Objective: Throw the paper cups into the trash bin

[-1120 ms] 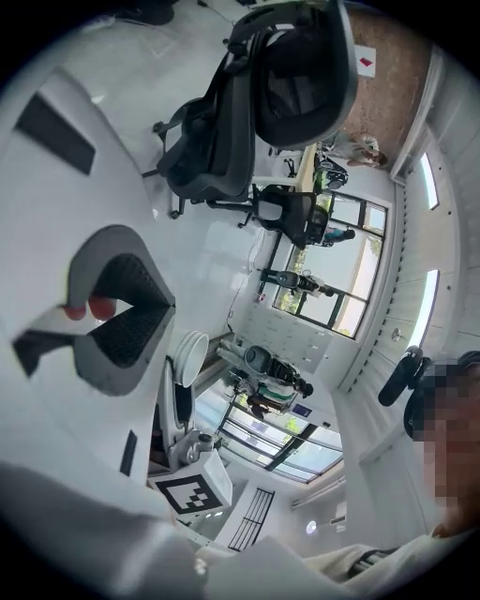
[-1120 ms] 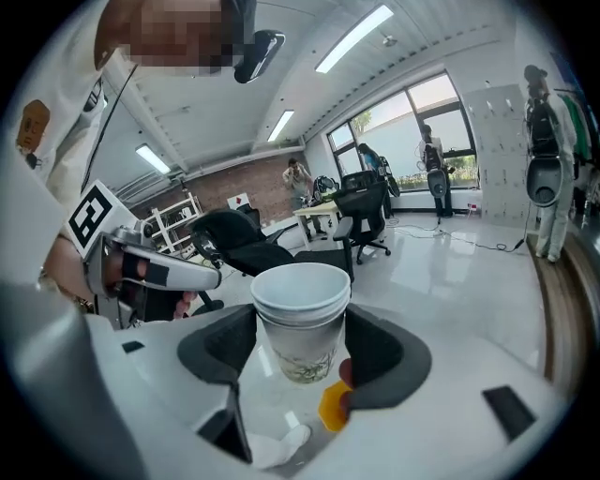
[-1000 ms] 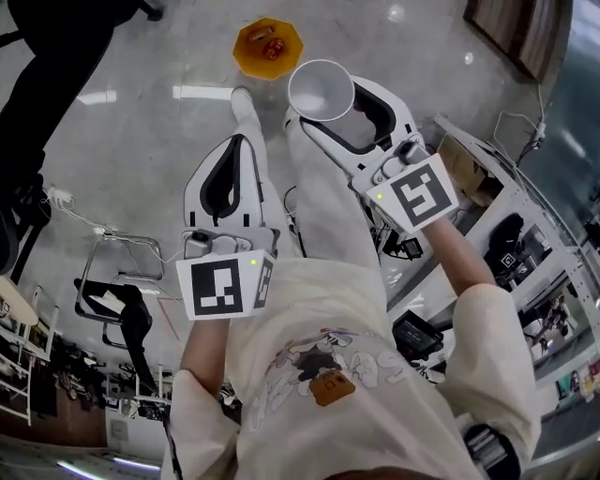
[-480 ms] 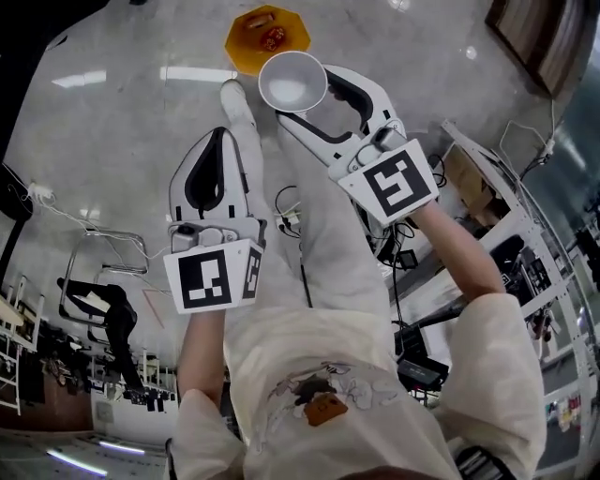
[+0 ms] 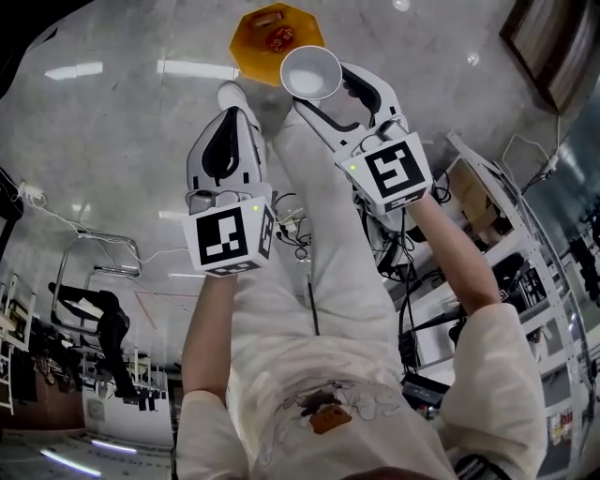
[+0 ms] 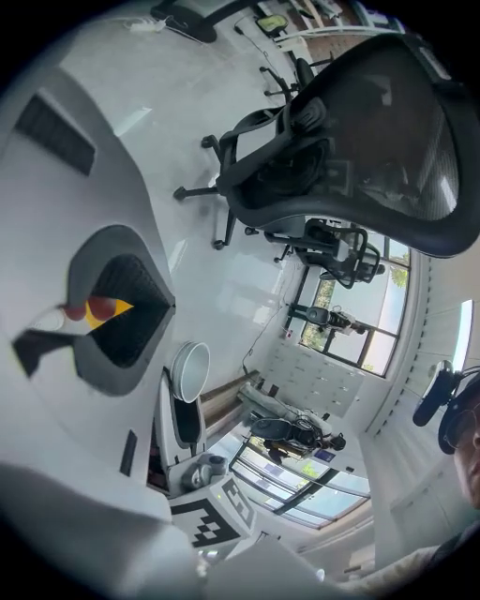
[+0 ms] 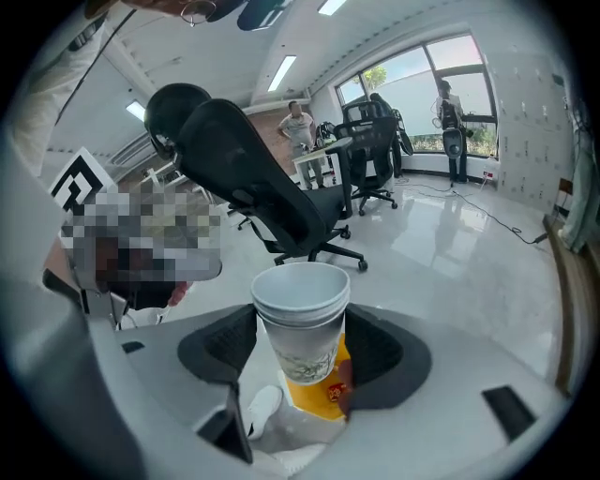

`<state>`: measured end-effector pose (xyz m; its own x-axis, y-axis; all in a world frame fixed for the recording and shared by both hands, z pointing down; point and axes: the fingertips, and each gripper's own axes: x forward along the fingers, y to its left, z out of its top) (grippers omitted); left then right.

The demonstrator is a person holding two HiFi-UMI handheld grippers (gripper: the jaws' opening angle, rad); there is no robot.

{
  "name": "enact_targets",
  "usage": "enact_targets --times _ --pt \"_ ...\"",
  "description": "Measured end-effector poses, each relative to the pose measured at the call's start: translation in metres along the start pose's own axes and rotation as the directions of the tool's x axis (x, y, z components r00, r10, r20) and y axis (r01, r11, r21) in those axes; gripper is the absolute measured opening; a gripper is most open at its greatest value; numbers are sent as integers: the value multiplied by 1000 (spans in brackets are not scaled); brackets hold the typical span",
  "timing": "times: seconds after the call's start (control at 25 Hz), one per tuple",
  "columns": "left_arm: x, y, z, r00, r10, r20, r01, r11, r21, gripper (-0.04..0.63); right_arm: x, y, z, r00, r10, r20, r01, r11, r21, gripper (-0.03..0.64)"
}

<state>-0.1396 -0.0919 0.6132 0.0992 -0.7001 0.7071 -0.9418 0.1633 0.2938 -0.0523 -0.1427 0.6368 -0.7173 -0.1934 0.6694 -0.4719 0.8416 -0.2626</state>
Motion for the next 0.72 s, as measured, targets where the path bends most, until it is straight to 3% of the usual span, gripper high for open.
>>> enact_targets --times 0.72 --pt "130 61 -117 993 37 -111 -33 999 36 3 150 -32 -129 991 -15 -136 13 1000 -12 301"
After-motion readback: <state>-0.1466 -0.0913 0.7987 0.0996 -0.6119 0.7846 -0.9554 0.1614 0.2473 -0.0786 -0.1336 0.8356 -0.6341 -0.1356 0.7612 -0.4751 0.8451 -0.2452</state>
